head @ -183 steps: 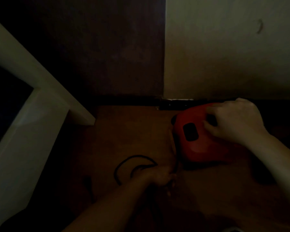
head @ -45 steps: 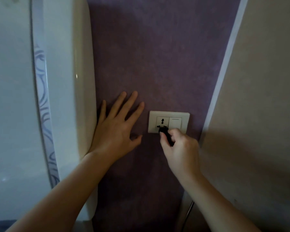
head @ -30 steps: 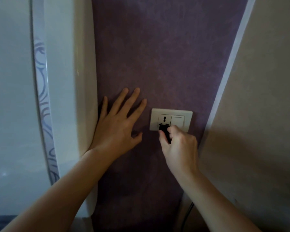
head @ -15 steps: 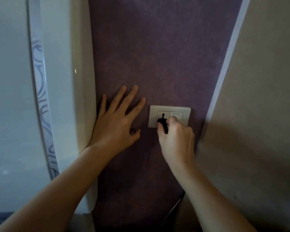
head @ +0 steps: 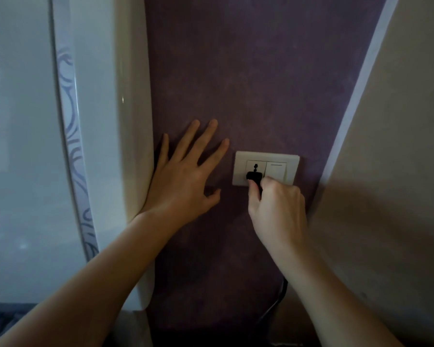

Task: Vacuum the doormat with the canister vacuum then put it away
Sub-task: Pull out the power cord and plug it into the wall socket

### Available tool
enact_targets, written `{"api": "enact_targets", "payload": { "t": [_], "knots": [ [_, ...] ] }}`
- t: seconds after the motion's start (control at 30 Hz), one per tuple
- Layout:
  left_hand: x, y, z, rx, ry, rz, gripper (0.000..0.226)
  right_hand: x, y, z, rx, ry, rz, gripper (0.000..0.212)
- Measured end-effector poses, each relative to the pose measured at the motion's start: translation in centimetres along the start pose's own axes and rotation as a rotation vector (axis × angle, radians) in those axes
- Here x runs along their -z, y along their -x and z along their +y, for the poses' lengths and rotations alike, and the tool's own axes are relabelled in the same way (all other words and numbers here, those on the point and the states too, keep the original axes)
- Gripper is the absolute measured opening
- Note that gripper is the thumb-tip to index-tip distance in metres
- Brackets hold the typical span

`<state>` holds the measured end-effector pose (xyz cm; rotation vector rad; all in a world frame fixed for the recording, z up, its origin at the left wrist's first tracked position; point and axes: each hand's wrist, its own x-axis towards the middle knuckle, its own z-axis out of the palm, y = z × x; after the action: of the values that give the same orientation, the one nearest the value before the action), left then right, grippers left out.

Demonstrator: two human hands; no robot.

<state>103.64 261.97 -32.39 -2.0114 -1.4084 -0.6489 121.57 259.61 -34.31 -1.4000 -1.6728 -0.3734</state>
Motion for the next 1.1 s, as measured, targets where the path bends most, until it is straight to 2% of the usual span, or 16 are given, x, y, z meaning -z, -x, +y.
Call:
{"api": "enact_targets", "payload": {
  "t": [0.2, 0.4, 0.5, 0.63, 0.77, 0.83, 0.93, 1.0, 1.1],
  "knots": [
    [0.3, 0.0, 0.1, -0.008, -0.030, -0.032, 0.097, 1.2, -0.6, 0.0, -0.075, 0.114, -0.145, 0.040],
    [0.1, -0.1, 0.1, -0.014, -0.065, -0.040, 0.096, 1.7, -0.9, 1.5, -0.076, -0.053, -0.249, 0.035],
    [0.0, 0.2, 0.6, -0.004, -0.107, -0.036, 0.092, 1.8, -1.2, 2.5, -0.049, -0.094, -0.300, 0.040],
    [1.5, -0.1, 1.6, 0.067, -0.083, -0.163, 0.096, 3.3, -3.0, 2.6, -0.057, -0.097, -0.494, 0.044],
    [6.6, -2.2, 3.1, 0.174, 0.059, -0.283, 0.095, 6.9, -6.1, 1.3, -0.029, -0.006, -0.717, 0.033],
    [9.8, -4.2, 3.6, 0.216, 0.096, -0.373, 0.094, 9.1, -8.0, 0.7, 0.039, 0.009, -0.768, 0.039],
    [15.0, -7.3, 3.8, 0.247, 0.144, -0.456, 0.088, 13.2, -11.0, -0.3, 0.097, 0.022, -0.753, 0.055],
    [18.6, -9.1, 3.7, 0.229, 0.168, -0.493, 0.085, 16.6, -13.3, -1.4, 0.088, 0.012, -0.714, 0.056],
    [24.7, -12.2, 3.5, 0.215, 0.241, -0.504, 0.077, 22.5, -16.8, -3.6, 0.067, 0.010, -0.744, 0.057]
  ]
}}
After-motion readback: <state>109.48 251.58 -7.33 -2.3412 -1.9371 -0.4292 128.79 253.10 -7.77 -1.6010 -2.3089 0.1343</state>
